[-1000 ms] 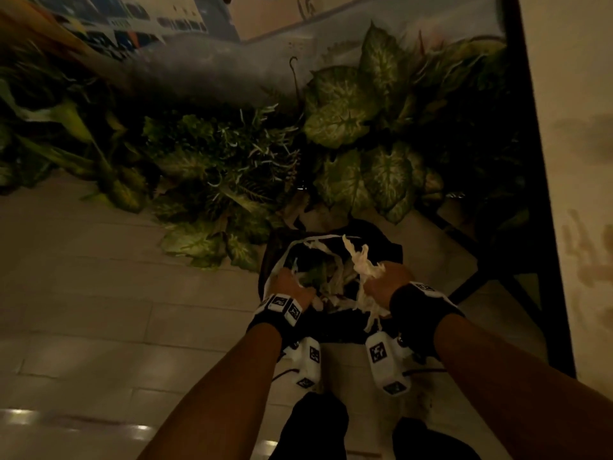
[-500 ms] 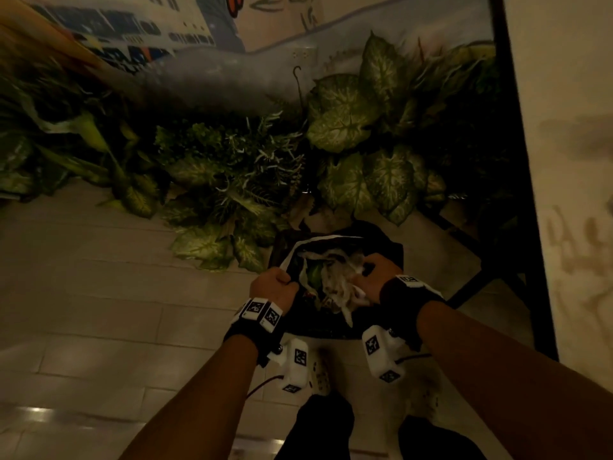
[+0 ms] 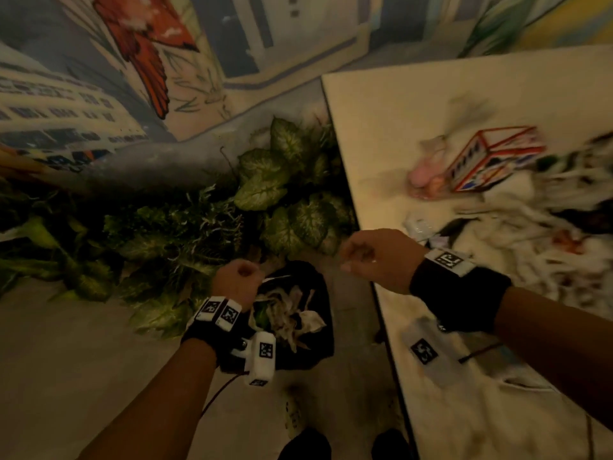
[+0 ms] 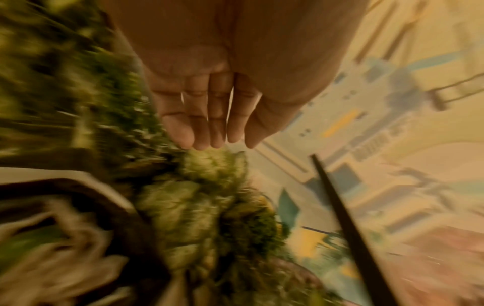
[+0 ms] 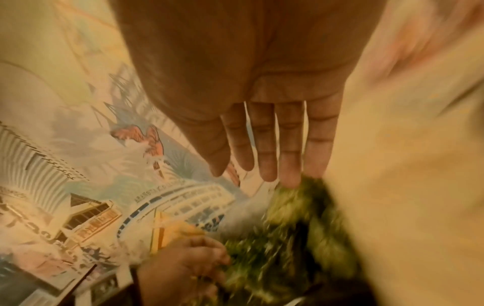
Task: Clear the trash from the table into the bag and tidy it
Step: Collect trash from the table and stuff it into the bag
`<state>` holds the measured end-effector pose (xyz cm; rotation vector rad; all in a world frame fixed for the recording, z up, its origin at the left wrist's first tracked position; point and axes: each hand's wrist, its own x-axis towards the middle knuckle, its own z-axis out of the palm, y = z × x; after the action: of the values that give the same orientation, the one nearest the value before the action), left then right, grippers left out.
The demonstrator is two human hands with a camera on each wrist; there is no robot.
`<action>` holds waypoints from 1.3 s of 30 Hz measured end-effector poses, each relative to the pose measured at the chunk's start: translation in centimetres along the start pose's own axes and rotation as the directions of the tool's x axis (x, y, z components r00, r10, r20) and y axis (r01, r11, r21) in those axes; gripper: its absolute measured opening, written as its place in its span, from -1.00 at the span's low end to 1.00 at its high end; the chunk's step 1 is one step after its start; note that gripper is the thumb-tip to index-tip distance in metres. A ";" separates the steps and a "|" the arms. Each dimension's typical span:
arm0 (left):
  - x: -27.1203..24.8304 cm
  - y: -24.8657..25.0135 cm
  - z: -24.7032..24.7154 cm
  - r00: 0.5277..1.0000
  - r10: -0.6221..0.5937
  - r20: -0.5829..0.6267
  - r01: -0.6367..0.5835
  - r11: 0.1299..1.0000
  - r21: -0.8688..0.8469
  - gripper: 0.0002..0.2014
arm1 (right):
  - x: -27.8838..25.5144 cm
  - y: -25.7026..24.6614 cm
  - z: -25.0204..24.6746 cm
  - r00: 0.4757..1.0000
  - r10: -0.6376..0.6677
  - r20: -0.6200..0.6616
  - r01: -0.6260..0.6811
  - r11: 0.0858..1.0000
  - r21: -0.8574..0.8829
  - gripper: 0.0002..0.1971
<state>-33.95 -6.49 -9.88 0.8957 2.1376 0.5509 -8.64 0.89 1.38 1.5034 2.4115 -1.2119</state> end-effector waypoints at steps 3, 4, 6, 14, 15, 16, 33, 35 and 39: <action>-1.5 5.1 1.0 0.995 0.101 -0.017 -0.101 0.995 -0.016 -0.91 | -5.1 3.6 -4.4 0.996 0.051 -0.077 -0.055 0.997 -0.056 -0.81; -2.2 6.9 1.5 0.988 0.149 -0.029 -0.150 0.989 -0.013 -0.91 | -6.6 5.0 -5.7 0.993 0.082 -0.082 -0.091 0.991 -0.103 -0.82; -3.7 10.2 2.8 0.965 0.258 -0.038 -0.257 0.966 0.016 -0.92 | -9.3 8.2 -8.0 0.985 0.136 -0.102 -0.152 0.974 -0.170 -0.85; -9.4 20.1 9.6 0.885 0.449 0.124 -0.460 0.884 0.084 -0.87 | -14.9 17.5 -13.0 0.952 0.271 -0.143 -0.290 0.946 -0.142 -0.68; -9.8 20.7 10.5 0.883 0.444 0.150 -0.460 0.882 0.103 -0.86 | -15.1 18.1 -13.1 0.955 0.264 -0.135 -0.282 0.948 -0.148 -0.65; -10.0 21.2 11.2 0.884 0.435 0.170 -0.458 0.879 0.131 -0.84 | -15.2 18.4 -13.2 0.958 0.258 -0.123 -0.275 0.950 -0.148 -0.62; -8.6 25.5 19.0 0.946 0.163 0.281 -0.313 0.685 0.658 0.11 | -12.0 22.6 -11.0 0.955 0.271 0.117 -0.185 0.858 -0.478 -0.10; -8.7 25.5 19.5 0.944 0.144 0.295 -0.314 0.659 0.683 0.14 | -11.8 22.9 -10.8 0.948 0.286 0.140 -0.187 0.856 -0.482 -0.08; -9.5 26.0 20.4 0.925 0.180 0.333 -0.373 0.592 0.715 0.02 | -11.2 23.2 -10.1 0.957 0.270 0.109 -0.188 0.857 -0.479 -0.27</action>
<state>-2.67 5.71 -2.33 1.6976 2.0022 -0.3964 18.76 4.13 -0.53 1.4117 2.1240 -0.6217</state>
